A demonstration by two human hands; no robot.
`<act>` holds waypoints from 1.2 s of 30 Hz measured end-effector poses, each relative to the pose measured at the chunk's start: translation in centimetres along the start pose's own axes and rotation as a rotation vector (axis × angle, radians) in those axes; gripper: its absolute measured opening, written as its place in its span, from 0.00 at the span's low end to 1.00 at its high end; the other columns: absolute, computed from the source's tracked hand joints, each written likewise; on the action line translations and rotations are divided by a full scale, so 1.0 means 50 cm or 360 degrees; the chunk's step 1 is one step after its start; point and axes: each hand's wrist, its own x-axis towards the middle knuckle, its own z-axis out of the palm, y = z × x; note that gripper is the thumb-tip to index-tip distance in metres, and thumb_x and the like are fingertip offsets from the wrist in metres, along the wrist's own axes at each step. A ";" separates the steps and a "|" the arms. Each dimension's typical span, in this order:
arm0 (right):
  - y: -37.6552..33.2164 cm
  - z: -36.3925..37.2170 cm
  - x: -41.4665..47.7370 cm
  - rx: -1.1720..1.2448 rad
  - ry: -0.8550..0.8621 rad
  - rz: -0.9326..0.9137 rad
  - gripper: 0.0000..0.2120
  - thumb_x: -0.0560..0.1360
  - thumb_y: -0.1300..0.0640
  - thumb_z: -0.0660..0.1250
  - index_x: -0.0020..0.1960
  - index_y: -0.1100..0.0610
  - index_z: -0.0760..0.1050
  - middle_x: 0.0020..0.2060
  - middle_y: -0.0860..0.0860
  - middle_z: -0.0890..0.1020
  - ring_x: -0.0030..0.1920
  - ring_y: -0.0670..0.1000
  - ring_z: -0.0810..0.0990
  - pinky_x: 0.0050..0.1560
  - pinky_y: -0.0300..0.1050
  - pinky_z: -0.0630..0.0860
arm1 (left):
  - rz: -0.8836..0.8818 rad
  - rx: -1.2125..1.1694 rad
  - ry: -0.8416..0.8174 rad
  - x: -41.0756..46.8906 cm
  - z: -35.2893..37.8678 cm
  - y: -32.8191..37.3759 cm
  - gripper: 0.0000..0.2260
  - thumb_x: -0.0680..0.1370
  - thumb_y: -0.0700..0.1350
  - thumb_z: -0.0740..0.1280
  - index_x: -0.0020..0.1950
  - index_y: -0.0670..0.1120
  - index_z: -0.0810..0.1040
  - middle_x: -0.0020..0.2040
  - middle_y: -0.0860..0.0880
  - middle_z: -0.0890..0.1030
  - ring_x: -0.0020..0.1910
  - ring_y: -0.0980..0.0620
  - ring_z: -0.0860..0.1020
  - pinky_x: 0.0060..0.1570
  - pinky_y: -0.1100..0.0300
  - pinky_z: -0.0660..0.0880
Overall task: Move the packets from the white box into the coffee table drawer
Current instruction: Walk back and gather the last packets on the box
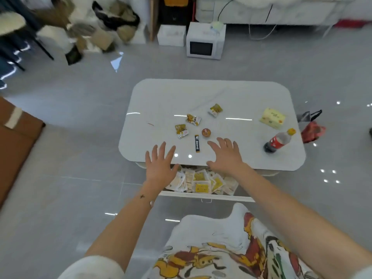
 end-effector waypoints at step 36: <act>-1.129 -0.049 -0.163 -0.0230 0.0072 -0.1297 0.37 0.73 0.43 0.66 0.77 0.48 0.54 0.73 0.54 0.62 0.73 0.57 0.59 0.70 0.53 0.59 | -0.1457 -0.0406 0.0530 -0.720 -0.086 -0.834 0.29 0.80 0.57 0.57 0.78 0.54 0.50 0.79 0.48 0.52 0.77 0.44 0.49 0.74 0.44 0.45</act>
